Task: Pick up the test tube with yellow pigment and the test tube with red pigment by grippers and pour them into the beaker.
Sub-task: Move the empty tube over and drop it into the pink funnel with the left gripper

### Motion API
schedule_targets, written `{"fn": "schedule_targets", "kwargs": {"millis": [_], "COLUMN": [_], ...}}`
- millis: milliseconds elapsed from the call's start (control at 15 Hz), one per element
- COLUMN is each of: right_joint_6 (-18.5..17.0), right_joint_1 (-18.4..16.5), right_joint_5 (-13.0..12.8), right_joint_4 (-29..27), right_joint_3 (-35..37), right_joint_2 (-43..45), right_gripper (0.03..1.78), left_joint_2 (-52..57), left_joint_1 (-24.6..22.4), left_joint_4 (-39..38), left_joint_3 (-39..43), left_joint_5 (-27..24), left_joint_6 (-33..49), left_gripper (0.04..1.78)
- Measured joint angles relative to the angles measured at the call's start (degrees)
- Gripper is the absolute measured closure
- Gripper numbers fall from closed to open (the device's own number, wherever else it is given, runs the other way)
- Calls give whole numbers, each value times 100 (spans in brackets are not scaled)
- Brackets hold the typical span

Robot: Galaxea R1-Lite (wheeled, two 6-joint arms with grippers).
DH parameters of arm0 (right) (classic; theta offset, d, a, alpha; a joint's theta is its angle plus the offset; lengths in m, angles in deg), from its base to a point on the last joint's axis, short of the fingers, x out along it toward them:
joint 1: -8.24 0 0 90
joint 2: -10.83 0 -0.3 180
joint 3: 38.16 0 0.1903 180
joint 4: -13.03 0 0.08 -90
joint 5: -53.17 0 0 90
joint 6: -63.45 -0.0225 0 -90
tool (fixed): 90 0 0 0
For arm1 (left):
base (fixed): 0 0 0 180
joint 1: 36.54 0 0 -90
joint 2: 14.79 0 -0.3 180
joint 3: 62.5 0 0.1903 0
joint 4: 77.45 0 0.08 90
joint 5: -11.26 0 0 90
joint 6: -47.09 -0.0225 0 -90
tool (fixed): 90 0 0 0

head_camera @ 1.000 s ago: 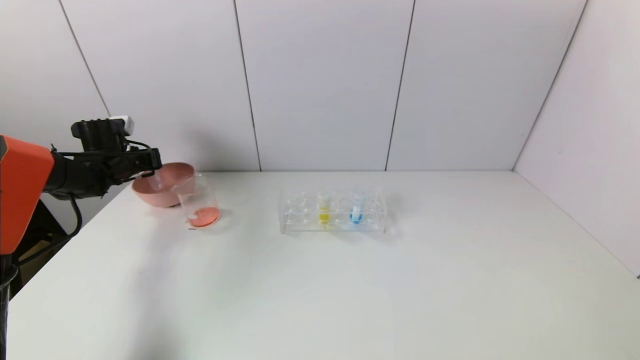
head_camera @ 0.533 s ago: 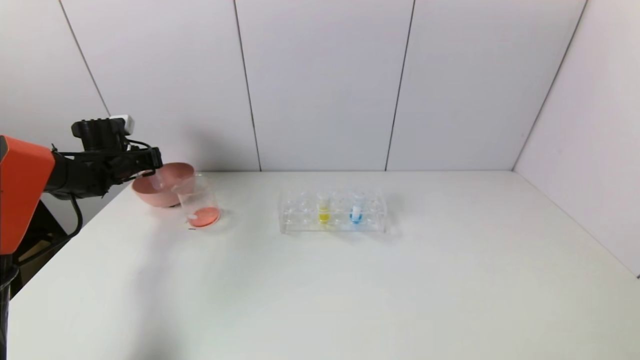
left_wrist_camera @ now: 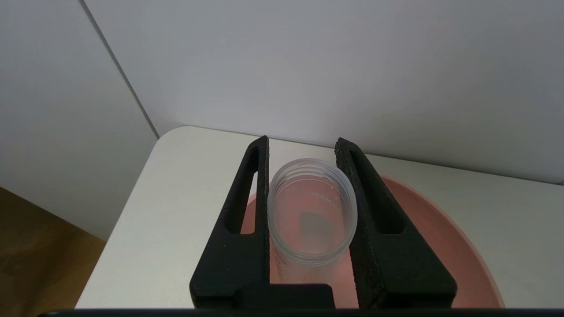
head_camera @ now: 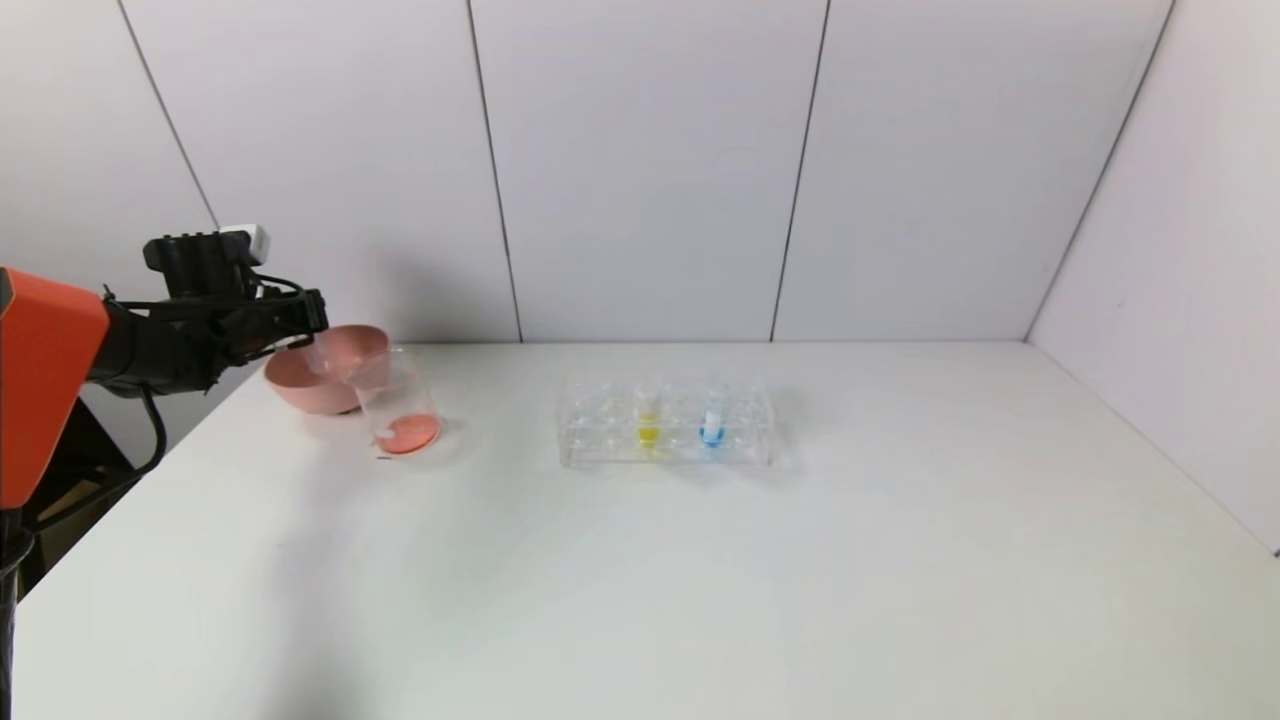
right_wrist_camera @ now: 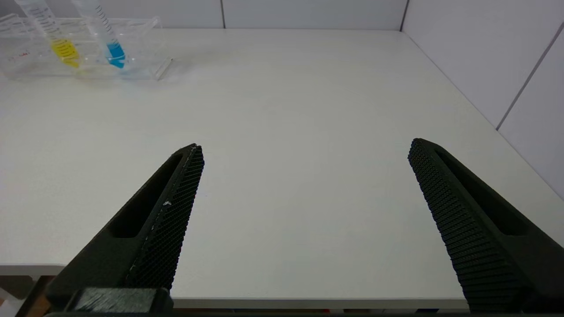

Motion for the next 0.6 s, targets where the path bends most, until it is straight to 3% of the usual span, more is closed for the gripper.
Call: {"fn": "schedule_targets", "kwargs": {"millis": [400,600], "right_joint_6": [2,2], "right_joint_1": [0,0], "right_joint_5": [2,0], "right_joint_4": [0,0], "right_joint_3": [0,0], "right_joint_2": [0,0], "right_gripper": [11,11], "left_joint_2": [21,62], "left_joint_1": [35,85], "left_joint_4": [-185,-184], "left_joint_3": [157,179], "left_joint_5": [-30,-35], "left_joint_6": [0,79], "left_gripper": [127,100]}}
